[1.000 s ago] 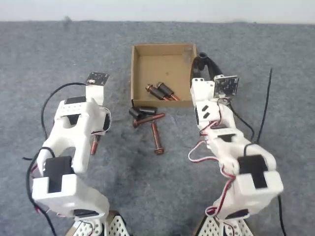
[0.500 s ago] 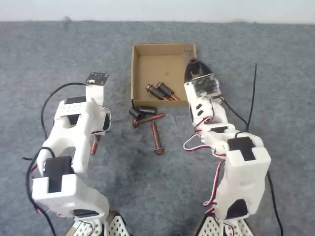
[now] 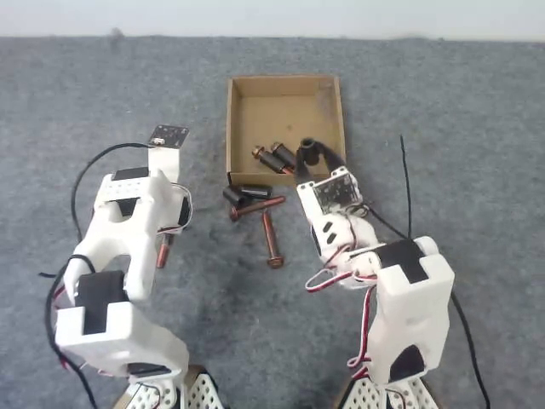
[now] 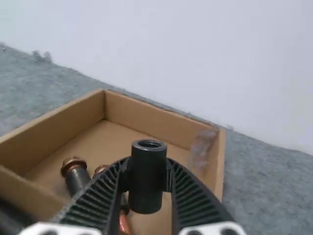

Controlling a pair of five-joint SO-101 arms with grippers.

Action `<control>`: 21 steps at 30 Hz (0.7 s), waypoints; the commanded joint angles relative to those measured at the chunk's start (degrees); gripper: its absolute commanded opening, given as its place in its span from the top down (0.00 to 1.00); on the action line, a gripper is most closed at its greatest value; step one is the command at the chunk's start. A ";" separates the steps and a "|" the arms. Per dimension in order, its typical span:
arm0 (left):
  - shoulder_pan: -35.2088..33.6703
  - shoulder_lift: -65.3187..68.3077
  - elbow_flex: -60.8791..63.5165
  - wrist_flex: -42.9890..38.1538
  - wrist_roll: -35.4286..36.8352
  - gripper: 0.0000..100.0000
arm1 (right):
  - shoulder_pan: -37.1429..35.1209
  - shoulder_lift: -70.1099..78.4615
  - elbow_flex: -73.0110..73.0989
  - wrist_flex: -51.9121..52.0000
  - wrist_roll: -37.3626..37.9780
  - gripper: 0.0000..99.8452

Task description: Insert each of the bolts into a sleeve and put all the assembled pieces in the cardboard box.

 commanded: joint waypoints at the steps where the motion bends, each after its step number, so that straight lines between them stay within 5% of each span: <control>1: -0.09 -3.69 -0.13 -0.88 -0.09 0.99 | -1.98 -1.71 2.37 -2.42 -1.32 0.99; 11: -0.09 -3.69 -0.13 -0.88 -0.09 0.99 | -3.82 -16.13 17.93 -3.82 -15.12 0.99; 21: -0.09 -3.69 -0.04 -0.88 0.00 0.99 | -4.18 -23.43 28.84 -4.44 -15.82 0.99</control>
